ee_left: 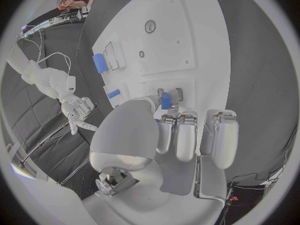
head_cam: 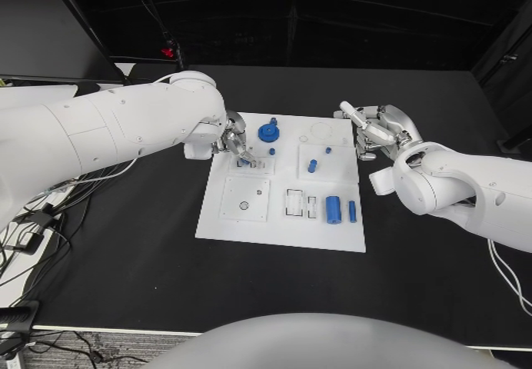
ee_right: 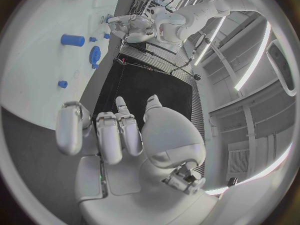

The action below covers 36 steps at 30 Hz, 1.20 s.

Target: Assemble the parts on the task board

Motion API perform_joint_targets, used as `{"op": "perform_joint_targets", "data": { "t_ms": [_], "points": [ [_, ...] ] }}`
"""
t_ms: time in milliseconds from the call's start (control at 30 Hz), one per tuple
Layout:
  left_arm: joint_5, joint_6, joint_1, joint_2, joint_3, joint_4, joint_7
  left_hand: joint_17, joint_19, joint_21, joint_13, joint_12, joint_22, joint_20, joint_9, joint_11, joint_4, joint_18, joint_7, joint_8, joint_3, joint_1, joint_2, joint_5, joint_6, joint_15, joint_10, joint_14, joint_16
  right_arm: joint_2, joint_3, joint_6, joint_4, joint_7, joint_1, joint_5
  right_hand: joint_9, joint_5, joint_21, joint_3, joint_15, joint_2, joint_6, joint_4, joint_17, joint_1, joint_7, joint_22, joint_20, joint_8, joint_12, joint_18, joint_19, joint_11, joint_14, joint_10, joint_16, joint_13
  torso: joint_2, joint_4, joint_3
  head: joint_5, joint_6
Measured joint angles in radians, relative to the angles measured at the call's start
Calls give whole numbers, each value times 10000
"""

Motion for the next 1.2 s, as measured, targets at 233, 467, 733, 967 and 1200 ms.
{"op": "perform_joint_targets", "data": {
  "t_ms": [233, 467, 733, 967, 1200],
  "points": [
    [0, 65, -24, 181, 1, -127, -33, 0, 0, 0, 0, 0, 0, 0, 20, 1, 7, 0, 0, -38, 171, -53, -53, -83, 0, 0, 0, 0, 0, 6, 0, 4, 0, 0, -2, 0, 0, 0, 0, 0, 0, 0, 0, 0, 0, 0, 0, 0, 0, 0, 0, 0, 0, 0, 0, 0, 0, 0, -3, -6, 2, -3, -8],
    [-1, 171, -46, 286, 2, -200, -84, 0, 0, 0, 0, 0, 0, 0, 48, 1, -1, 0, 1, -40, 329, -105, -106, -106, 1, 0, 0, 0, 0, 6, 0, 8, 6, 0, -4, 1, -1, 0, 0, 0, 0, 0, 0, 0, 0, 0, 0, 0, 0, 0, 0, -1, 0, 0, 0, 0, 0, 0, -7, -6, 6, -11, -15],
    [-1, 304, -57, 366, 2, -262, -119, 0, 0, 0, 0, 0, 0, 0, 76, 2, 0, 0, 1, -77, 496, -209, -135, -165, 1, 1, -1, 0, 0, 6, 0, 11, 9, 1, -4, 1, -1, 0, 0, 0, 0, 0, 0, 0, -1, 0, 0, 0, 0, 0, 0, 0, 0, 0, 0, 0, 0, 0, -7, -6, 5, -14, -24],
    [-1, 430, -72, 422, 2, -299, -151, 0, 0, 0, -1, 0, 0, 0, 76, 2, -15, 1, 2, -79, 539, -231, -157, -200, 2, 1, -1, 0, 0, 6, 0, 13, 11, 2, -4, 1, -1, 0, 0, 0, 0, 41, 0, 0, -1, 41, 0, 0, 0, 37, 0, 0, 0, 0, 0, 0, 0, 0, -6, -3, 5, -19, -48],
    [1, 508, -75, 436, 7, -363, -179, 0, 0, 0, 0, 0, 0, 0, 107, 3, -9, 0, 17, -108, 614, -231, -156, -276, 17, 1, -1, 0, 0, 15, 0, 19, 17, 5, -4, 1, -2, 0, 0, 0, 0, 41, 0, 0, -1, 41, 0, 0, -1, 37, 0, 0, 0, 0, 0, 0, 0, 0, -4, 0, 2, -28, -69]
  ]
}}
